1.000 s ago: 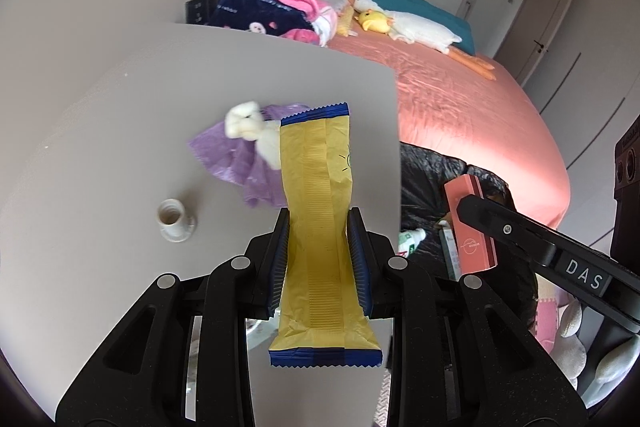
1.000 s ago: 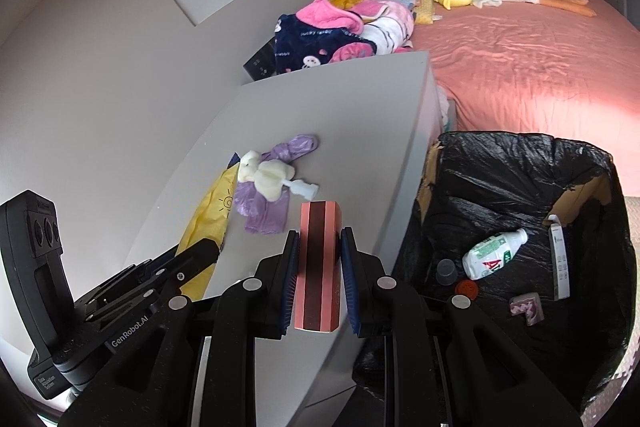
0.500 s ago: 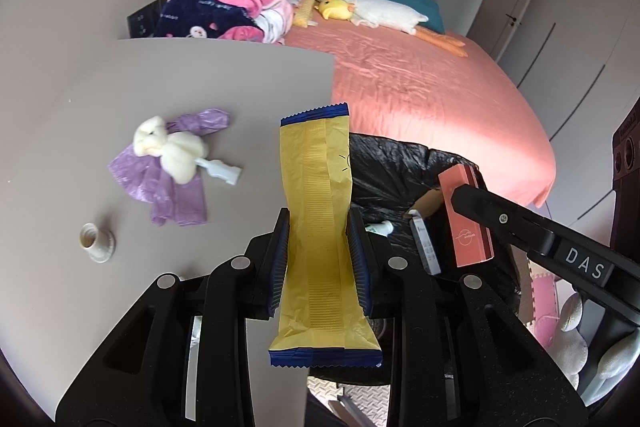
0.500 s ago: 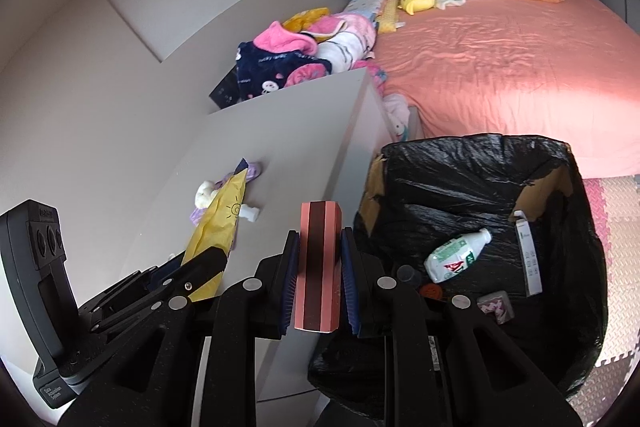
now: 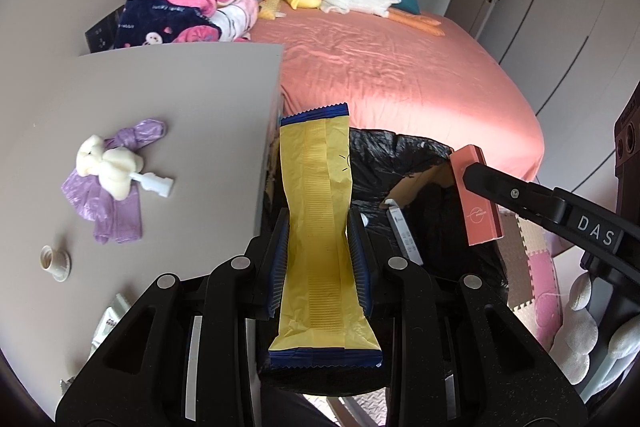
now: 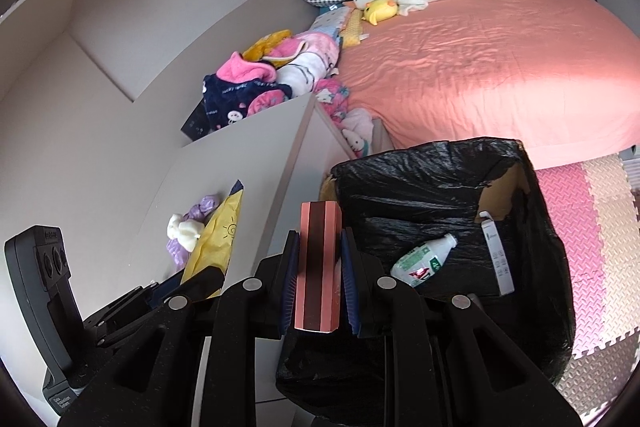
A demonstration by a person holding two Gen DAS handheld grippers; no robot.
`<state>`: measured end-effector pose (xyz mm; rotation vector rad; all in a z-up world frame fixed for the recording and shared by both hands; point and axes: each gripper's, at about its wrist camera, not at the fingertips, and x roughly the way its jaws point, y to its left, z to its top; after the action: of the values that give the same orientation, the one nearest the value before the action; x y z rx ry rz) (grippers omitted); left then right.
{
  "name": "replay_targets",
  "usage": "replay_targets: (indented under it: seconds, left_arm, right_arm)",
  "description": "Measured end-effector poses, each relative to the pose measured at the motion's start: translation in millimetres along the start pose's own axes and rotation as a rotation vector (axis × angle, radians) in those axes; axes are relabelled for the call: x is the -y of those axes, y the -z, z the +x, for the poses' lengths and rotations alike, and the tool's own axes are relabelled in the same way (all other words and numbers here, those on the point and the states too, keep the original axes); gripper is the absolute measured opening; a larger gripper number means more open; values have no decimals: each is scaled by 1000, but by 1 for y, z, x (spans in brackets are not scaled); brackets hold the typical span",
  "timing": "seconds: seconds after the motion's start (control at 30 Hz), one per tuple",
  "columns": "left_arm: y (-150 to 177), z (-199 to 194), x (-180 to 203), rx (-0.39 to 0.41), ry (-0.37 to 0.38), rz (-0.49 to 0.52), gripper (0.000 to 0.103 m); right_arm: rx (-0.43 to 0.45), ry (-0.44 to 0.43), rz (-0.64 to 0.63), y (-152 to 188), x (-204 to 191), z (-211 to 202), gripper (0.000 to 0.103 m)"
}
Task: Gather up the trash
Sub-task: 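Carry the yellow packet and pink box over the trash bag, then open both tools to drop the packet and box into the bag, then move the left tool to the small white cup and grasp it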
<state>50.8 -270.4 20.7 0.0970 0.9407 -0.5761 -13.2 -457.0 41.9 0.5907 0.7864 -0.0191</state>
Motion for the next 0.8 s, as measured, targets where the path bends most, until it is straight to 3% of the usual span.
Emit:
replay_targets:
  seconds: [0.33,0.4,0.47,0.5,0.53,0.8]
  left_arm:
    - [-1,23,30,-53,84,48,28]
    - [0,26,34,-71,115,55,33]
    - [0,27,35,-87,139,45,93]
    - [0,24,35,-66,141,35,97]
    - [0,18,34,-34,139,31,97]
    - [1,-1,27,13,126,34,97]
  right_arm:
    - [22,31,63,-4,36,-12,23]
    - [28,25,76,-5,43,-15,25]
    - [44,38,86,-6,47,-19,56]
    - [61,67,89,-7,48,-22,79]
    - [97,113,96,-7,49,-28,86]
    - [158,140,138,-6,57,-38,96]
